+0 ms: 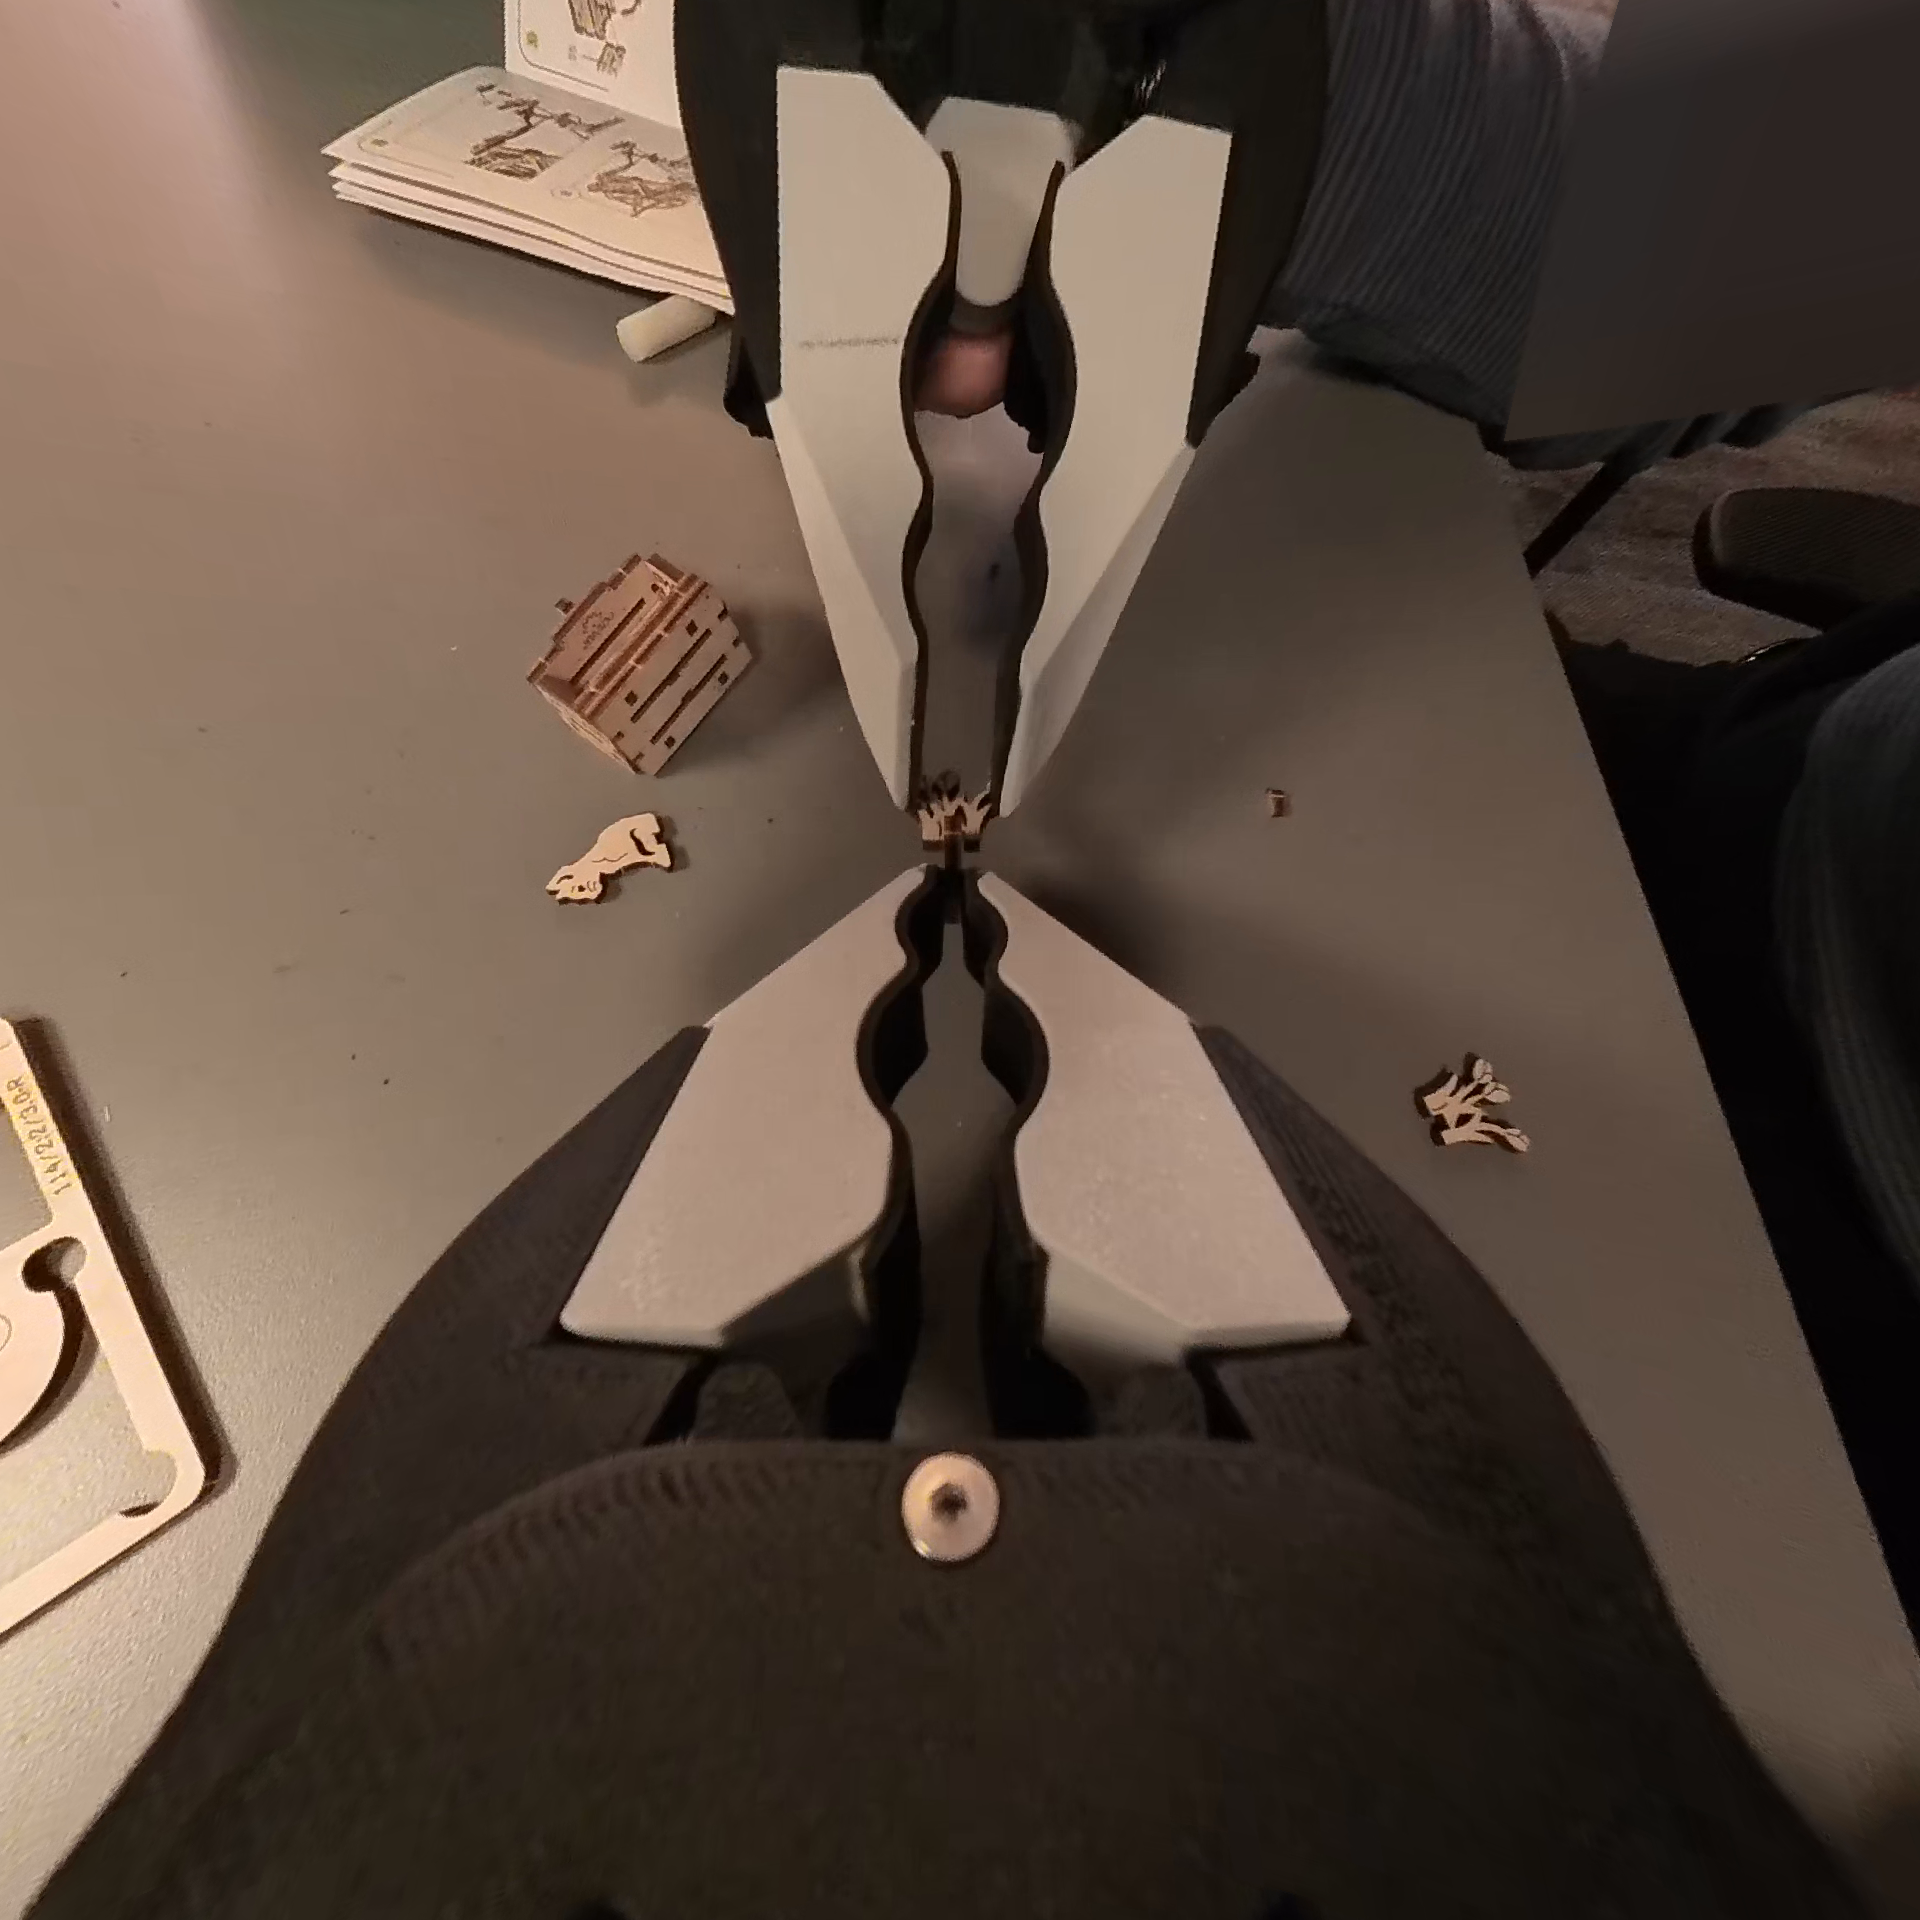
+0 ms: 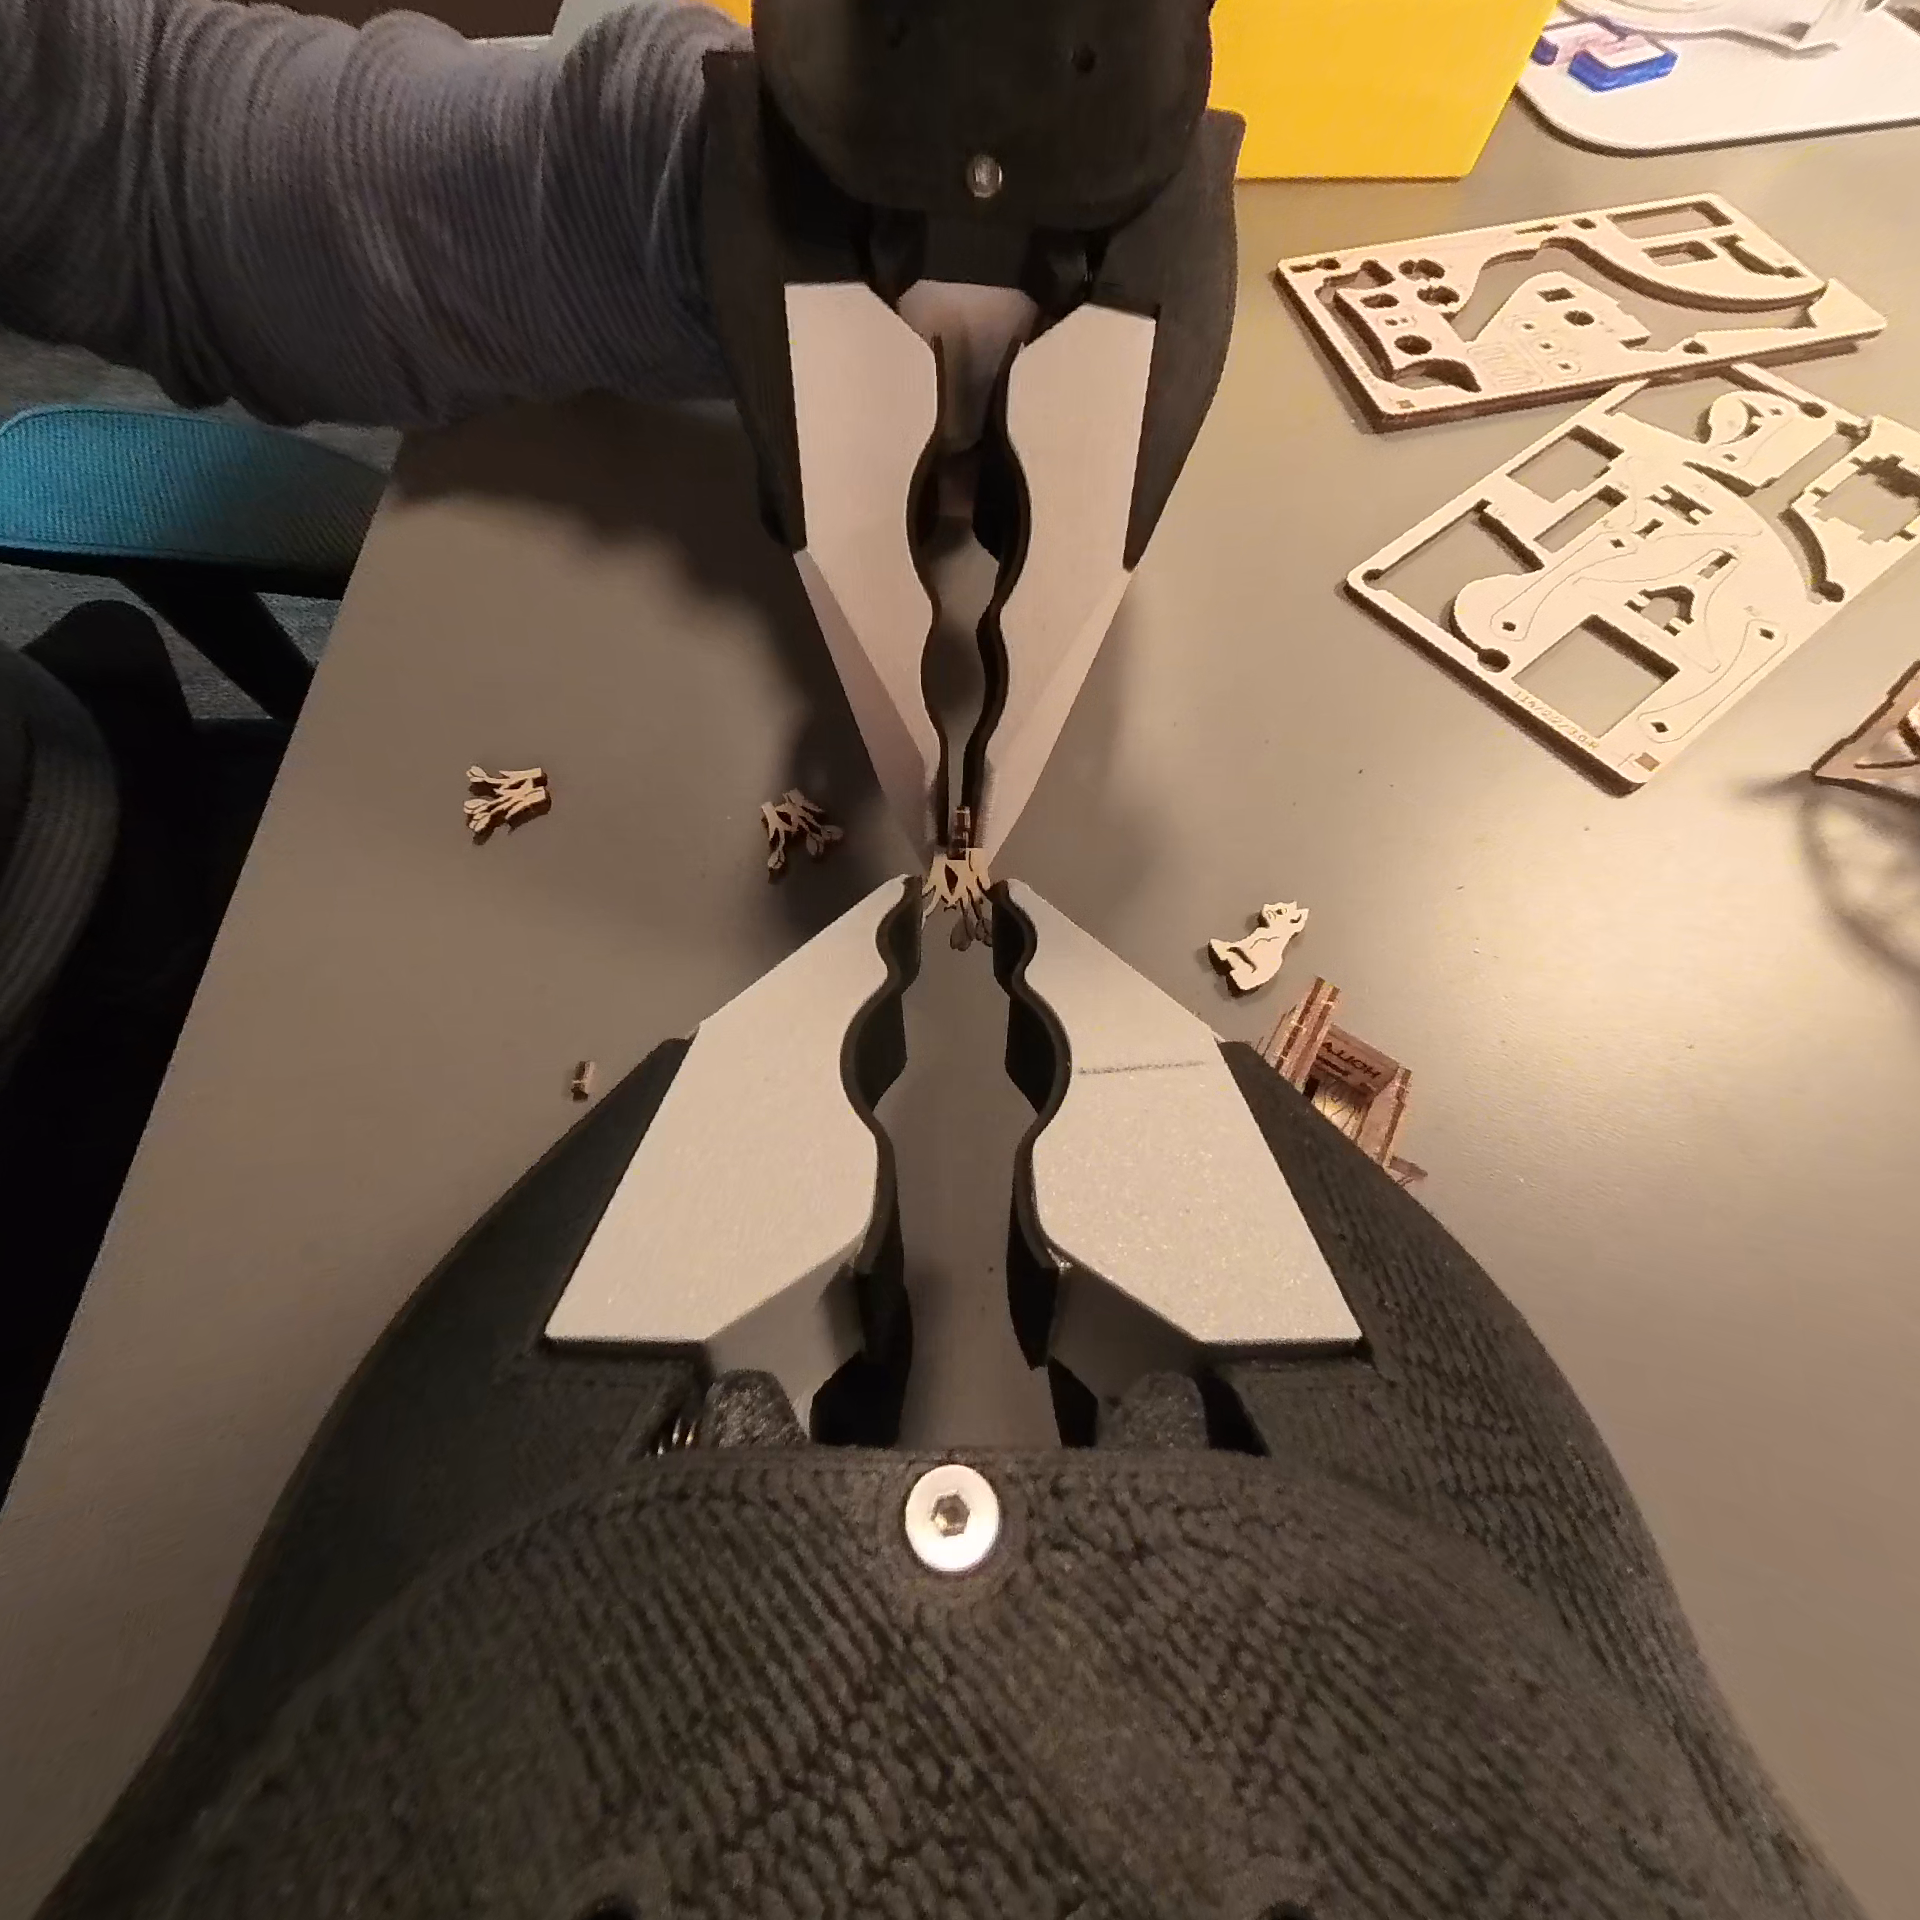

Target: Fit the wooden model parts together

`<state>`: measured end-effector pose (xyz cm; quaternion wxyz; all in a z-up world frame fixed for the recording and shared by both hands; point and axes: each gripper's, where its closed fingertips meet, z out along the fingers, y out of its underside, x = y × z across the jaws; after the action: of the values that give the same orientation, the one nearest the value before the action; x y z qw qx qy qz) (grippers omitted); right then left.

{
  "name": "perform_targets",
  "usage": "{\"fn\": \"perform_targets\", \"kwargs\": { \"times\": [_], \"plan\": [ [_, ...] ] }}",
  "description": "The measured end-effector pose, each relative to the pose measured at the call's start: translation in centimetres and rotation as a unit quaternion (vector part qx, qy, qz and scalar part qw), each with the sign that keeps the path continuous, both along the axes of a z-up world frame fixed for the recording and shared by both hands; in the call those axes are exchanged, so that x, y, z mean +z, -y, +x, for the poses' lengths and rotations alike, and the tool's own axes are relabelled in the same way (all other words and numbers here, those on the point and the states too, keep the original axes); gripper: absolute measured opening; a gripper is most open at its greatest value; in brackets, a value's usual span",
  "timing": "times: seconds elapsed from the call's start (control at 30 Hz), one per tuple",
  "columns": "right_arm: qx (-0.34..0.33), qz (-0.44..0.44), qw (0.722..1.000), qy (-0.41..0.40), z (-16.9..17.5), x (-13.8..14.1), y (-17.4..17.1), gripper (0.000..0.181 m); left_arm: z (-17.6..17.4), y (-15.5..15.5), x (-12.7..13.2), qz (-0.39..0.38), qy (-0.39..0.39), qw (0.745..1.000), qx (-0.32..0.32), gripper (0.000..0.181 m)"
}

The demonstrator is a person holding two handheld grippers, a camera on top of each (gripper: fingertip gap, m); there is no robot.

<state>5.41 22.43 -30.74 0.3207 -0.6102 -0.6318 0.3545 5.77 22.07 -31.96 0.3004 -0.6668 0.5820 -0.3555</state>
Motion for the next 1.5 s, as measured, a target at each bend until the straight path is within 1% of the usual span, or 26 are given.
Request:
{"fn": "perform_targets", "kwargs": {
  "times": [0.23,0.37,0.67,0.8,0.9,1.13,1.37,1.5],
  "plan": [
    [-0.002,-0.004,1.0,0.008,0.0,-0.4,0.0,0.011,-0.1,-0.1,-0.8,0.031,-0.03,0.999,-0.001,0.001],
    [-0.004,-0.011,1.0,0.013,0.0,-0.7,-0.1,0.011,-0.1,-0.1,-1.1,0.019,-0.031,0.999,-0.001,0.001],
    [-0.005,-0.016,1.0,0.011,-0.1,-0.7,-0.1,0.011,-0.1,0.0,-1.1,0.022,-0.034,0.999,0.0,0.001],
    [0.002,-0.029,0.999,0.017,-0.4,-1.4,0.2,0.011,0.2,0.1,-1.1,0.014,-0.029,0.999,0.0,0.001],
    [0.004,-0.032,0.999,0.014,-0.4,-1.3,0.3,0.011,0.2,0.1,-1.1,0.019,-0.032,0.999,-0.002,0.001],
    [0.003,-0.028,0.999,0.018,-0.2,-1.3,0.2,0.01,0.2,0.1,-1.1,0.022,-0.036,0.999,-0.001,0.001],
    [-0.014,-0.014,0.999,0.038,0.6,-1.7,-0.6,0.01,-0.1,-0.2,-1.1,0.015,-0.035,0.999,0.008,0.001],
    [-0.02,-0.009,0.999,0.044,0.6,-1.9,-0.8,0.015,-0.2,-0.5,-1.0,0.007,-0.029,0.999,0.016,0.001]
  ]
}}
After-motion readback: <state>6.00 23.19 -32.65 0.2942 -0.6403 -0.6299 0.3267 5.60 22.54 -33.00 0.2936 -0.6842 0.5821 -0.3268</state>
